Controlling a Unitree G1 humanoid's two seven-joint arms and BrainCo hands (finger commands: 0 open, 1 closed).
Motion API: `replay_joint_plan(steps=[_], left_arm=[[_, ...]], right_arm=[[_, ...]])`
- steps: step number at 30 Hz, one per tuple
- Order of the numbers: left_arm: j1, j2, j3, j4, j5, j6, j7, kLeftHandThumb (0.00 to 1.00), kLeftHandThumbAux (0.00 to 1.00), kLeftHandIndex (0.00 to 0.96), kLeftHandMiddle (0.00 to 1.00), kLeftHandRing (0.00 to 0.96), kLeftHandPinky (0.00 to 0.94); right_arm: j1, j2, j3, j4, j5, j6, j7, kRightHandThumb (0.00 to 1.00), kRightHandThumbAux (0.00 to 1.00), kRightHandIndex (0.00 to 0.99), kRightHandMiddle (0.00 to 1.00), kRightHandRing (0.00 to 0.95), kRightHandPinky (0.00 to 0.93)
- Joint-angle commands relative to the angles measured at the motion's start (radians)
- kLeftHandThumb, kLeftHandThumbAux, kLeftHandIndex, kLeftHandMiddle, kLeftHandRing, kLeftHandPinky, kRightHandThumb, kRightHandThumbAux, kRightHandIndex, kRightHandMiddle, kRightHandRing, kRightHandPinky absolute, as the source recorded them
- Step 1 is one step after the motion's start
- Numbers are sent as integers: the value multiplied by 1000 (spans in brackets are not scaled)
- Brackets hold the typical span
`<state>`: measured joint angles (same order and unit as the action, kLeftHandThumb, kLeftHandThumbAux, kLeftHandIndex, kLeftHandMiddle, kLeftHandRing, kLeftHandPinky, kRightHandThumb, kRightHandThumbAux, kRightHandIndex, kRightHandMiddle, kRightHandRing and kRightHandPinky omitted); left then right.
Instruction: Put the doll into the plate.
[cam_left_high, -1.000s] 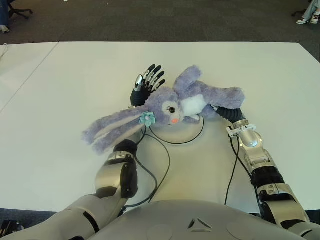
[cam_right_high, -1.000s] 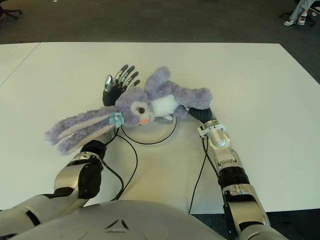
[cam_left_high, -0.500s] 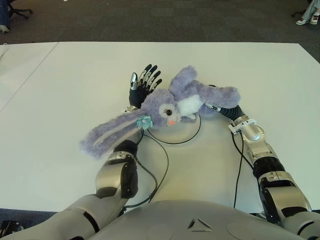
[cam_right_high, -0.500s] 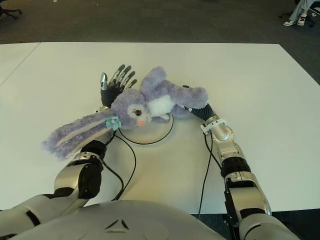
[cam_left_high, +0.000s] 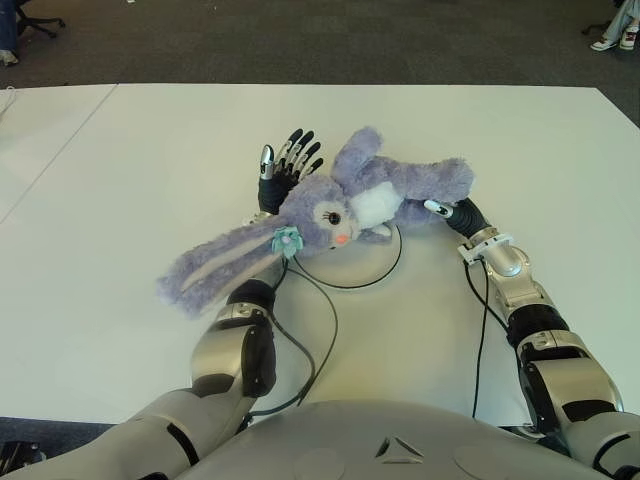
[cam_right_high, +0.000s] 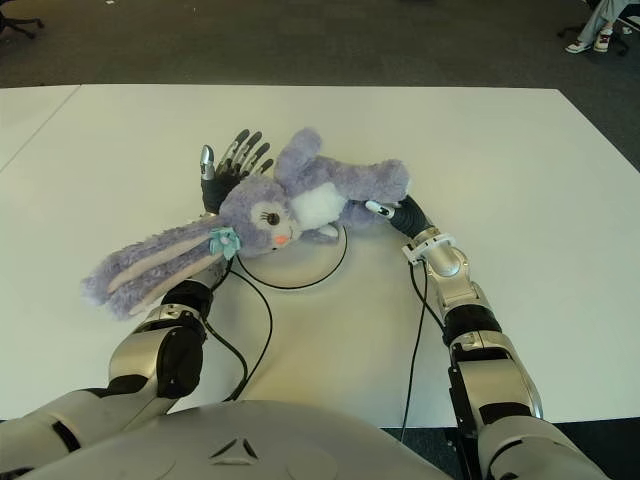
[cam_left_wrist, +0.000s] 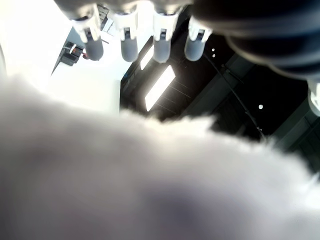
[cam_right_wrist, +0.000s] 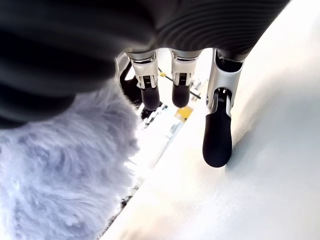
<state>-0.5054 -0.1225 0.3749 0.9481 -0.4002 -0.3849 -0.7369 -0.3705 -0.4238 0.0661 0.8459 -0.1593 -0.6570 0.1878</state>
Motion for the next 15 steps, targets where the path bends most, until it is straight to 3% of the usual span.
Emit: replay_joint_plan(steps=[1,15], left_arm=[[199,-46,26,167,-23,64,5,62,203,0,0,0,0],[193,-41,21,175,-15,72,15,76,195,0,0,0,0]], right_arm=[[51,25,13,119,-10,12,13,0,224,0,0,0,0],[28,33,6,167,8,27,40,0,209,0,0,0,0]])
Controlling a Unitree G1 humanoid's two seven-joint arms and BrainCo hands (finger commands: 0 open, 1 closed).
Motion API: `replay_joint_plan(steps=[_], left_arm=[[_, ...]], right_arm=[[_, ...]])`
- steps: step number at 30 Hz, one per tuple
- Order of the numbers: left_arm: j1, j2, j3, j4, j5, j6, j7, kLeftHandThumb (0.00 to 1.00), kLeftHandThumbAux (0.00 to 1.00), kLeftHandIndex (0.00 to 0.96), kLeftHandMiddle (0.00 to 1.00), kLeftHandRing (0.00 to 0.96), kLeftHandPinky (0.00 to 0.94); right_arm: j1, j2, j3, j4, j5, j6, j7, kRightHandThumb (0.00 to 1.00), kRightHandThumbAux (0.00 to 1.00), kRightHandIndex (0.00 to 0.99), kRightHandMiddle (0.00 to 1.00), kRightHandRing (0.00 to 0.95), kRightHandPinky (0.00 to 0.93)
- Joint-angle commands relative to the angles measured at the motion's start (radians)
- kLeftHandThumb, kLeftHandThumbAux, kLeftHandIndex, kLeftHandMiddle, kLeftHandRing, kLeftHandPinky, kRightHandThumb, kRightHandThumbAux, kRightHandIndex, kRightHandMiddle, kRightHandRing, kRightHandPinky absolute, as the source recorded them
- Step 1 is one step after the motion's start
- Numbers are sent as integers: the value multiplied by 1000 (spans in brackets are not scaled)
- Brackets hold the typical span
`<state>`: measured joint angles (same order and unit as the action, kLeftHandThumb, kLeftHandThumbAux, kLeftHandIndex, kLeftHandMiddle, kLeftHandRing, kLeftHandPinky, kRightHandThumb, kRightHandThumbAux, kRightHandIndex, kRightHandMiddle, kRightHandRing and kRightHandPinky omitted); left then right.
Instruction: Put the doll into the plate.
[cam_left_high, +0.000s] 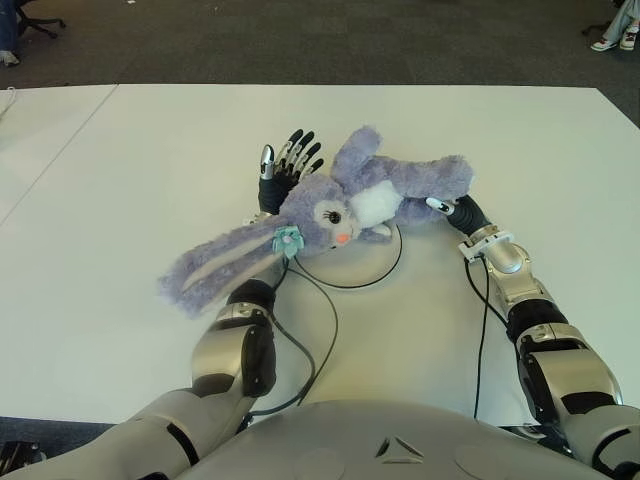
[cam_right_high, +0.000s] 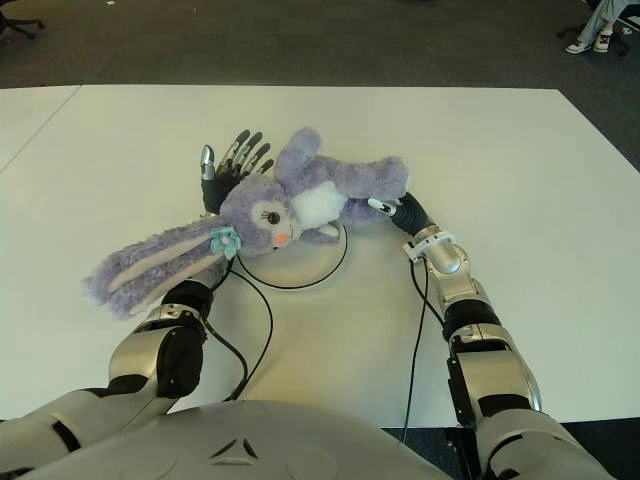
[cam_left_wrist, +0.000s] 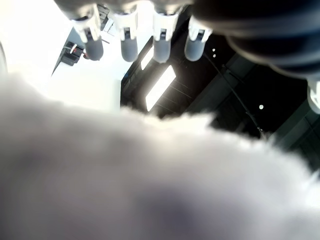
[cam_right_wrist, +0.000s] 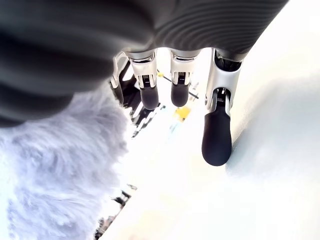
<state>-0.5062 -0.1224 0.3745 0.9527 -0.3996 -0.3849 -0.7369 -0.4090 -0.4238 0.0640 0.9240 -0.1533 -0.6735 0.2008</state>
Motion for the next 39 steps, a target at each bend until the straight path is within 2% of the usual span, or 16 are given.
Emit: replay_joint_plan(steps=[1,21,27,31,39], left_arm=[[194,-41,21,171,-16,73,16,76,197,0,0,0,0],[182,-19,22,194,-1,58,20,45,233,0,0,0,0],[160,4,28,213,3,45,27,25,226,0,0,0,0],[135,34,38,214,2,22,57,0,219,0,0,0,0],[82,83,77,232,-26,-29,82,0,203,0,0,0,0]], right_arm=[[66,33,7,90,5,46,29,0,207,0,0,0,0],[37,47,-28,139,52,67,58,0,227,0,0,0,0],[-13,48,-85,127,126,113,116,0,243,0,0,0,0],[-71,36,-147,126,197,174,151,0,264,0,0,0,0],[-155,16,-252,155,297,197,192,0,291,0,0,0,0]])
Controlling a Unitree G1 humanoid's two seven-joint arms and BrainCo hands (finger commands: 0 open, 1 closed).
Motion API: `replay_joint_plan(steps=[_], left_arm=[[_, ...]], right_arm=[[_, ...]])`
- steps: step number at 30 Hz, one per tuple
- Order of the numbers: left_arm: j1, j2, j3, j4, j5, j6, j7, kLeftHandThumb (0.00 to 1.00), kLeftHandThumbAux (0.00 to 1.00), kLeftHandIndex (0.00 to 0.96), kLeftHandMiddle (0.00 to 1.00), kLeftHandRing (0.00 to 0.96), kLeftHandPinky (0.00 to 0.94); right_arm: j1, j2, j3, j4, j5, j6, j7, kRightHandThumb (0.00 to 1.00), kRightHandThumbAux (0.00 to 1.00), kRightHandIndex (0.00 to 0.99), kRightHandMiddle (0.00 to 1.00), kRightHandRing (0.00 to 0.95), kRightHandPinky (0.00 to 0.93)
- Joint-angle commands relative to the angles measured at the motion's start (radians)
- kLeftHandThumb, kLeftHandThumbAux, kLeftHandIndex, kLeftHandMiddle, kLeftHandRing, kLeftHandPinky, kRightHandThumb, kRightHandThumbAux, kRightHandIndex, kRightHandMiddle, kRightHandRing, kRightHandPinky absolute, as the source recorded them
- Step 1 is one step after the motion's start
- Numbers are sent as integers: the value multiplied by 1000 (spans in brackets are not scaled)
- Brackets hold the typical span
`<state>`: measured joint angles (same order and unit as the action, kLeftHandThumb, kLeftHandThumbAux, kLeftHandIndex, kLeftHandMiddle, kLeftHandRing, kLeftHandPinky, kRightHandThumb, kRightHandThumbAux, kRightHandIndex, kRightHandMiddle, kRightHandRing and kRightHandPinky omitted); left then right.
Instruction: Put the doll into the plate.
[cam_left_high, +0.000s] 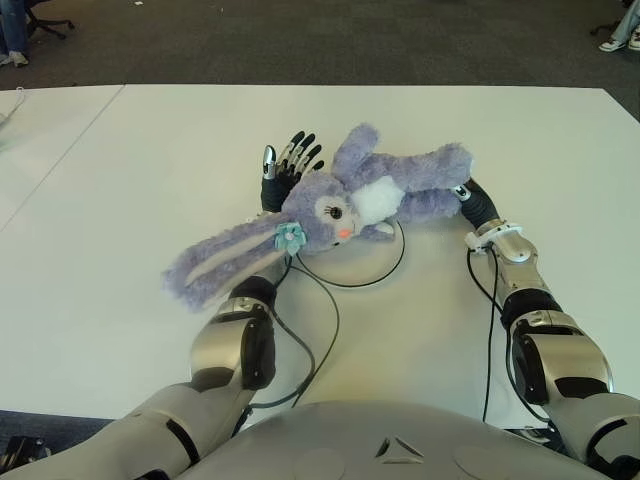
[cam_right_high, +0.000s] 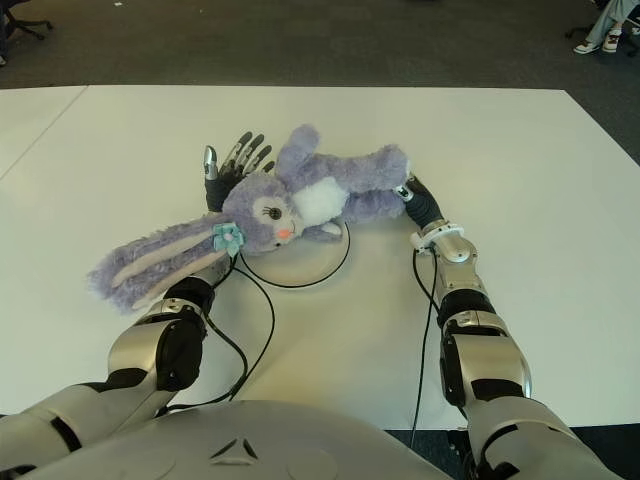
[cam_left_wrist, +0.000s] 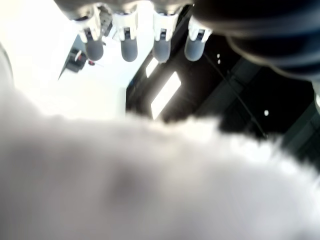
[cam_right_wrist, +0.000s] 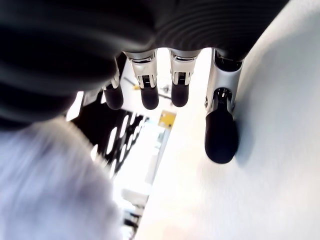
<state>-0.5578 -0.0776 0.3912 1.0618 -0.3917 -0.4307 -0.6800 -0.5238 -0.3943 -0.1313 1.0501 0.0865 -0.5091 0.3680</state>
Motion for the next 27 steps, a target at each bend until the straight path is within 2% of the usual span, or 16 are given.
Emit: replay_joint_plan(steps=[1,7,17,27], left_arm=[[129,42,69,125,-40,5,20,0,203,0,0,0,0],[106,59,116,133,-70,-50,-22,12,194,0,0,0,0],[83,124,157,142,-83,-58,-9,46,190,0,0,0,0],[63,153,170,147,-75,-76,-4,27,179,0,0,0,0]], right_arm=[[-50,-17,-71,34,69,34,33,0,291,0,0,0,0],[-108,-38,-135,73,117,52,64,0,313,0,0,0,0],[-228,-99,-235,153,182,123,89,0,377,0,0,0,0],[-261,-100,-259,156,185,89,126,0,359,0,0,0,0]])
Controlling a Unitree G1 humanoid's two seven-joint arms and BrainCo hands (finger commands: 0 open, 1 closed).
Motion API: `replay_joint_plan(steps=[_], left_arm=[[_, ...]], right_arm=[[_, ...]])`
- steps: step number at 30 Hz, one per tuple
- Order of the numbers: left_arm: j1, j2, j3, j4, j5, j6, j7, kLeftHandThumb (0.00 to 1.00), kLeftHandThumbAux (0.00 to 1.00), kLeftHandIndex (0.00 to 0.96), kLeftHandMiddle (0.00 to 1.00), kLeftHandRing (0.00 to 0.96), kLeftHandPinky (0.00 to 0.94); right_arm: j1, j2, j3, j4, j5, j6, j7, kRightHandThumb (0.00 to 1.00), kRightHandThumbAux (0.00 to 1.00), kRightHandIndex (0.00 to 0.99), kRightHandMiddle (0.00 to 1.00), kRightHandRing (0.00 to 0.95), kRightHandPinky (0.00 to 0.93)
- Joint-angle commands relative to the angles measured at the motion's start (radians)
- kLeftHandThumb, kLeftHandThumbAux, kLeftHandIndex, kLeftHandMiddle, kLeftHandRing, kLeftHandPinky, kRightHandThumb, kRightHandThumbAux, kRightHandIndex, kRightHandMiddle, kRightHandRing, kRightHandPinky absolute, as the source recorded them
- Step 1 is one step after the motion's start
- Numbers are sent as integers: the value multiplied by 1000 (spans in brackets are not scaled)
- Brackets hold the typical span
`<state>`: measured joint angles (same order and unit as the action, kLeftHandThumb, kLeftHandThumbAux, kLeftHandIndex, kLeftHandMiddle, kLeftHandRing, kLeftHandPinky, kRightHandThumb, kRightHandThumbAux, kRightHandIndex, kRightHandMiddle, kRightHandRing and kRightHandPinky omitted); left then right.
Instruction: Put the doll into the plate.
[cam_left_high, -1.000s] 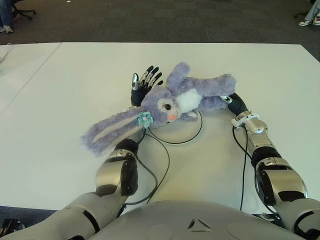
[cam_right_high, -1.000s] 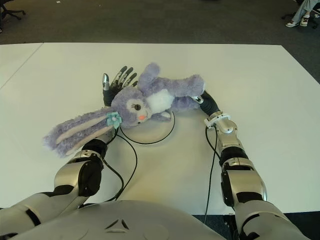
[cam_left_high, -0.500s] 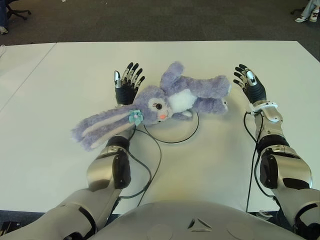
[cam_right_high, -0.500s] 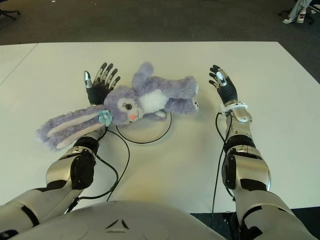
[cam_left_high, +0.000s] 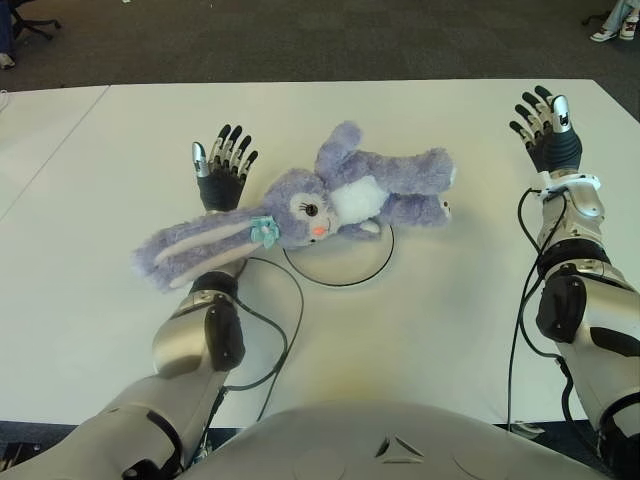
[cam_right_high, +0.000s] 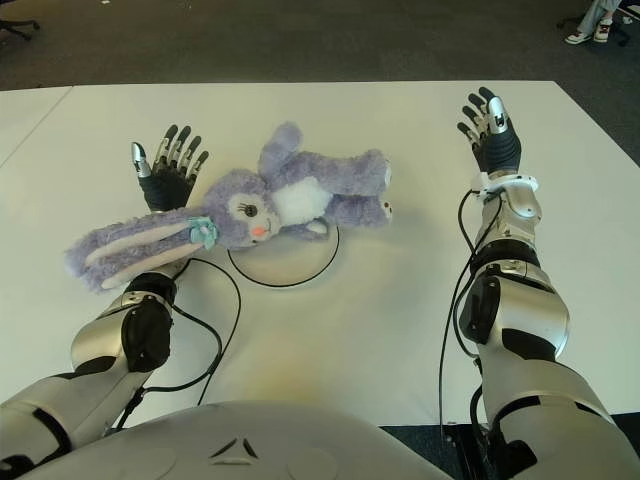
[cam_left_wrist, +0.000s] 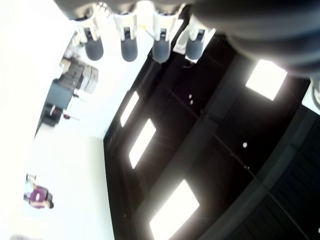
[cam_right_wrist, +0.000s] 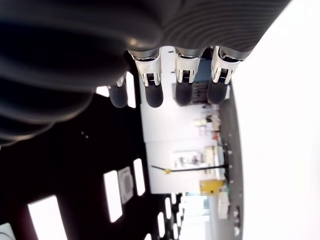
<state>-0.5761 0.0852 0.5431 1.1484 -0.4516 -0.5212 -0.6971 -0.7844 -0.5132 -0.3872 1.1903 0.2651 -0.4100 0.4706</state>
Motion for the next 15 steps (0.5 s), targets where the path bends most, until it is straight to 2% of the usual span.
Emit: replay_joint_plan(steps=[1,10,14,15], left_arm=[[80,-10,18,60,-15,11,14,22,179,0,0,0,0],[58,-17,21,55,-21,15,25,0,200,0,0,0,0],[41,-21,26,66,-26,28,34,0,201,0,0,0,0],[18,-24,35,86,-35,55,40,0,200,0,0,0,0]], right_arm=[[-1,20,-3,16,5,-13,26,0,356,0,0,0,0],[5,77,-2,23,6,8,41,0,357,5,0,0,0],[17,119,-1,45,1,8,31,0,368,8,0,0,0],[6,146,-11,60,13,36,29,0,379,10,0,0,0]])
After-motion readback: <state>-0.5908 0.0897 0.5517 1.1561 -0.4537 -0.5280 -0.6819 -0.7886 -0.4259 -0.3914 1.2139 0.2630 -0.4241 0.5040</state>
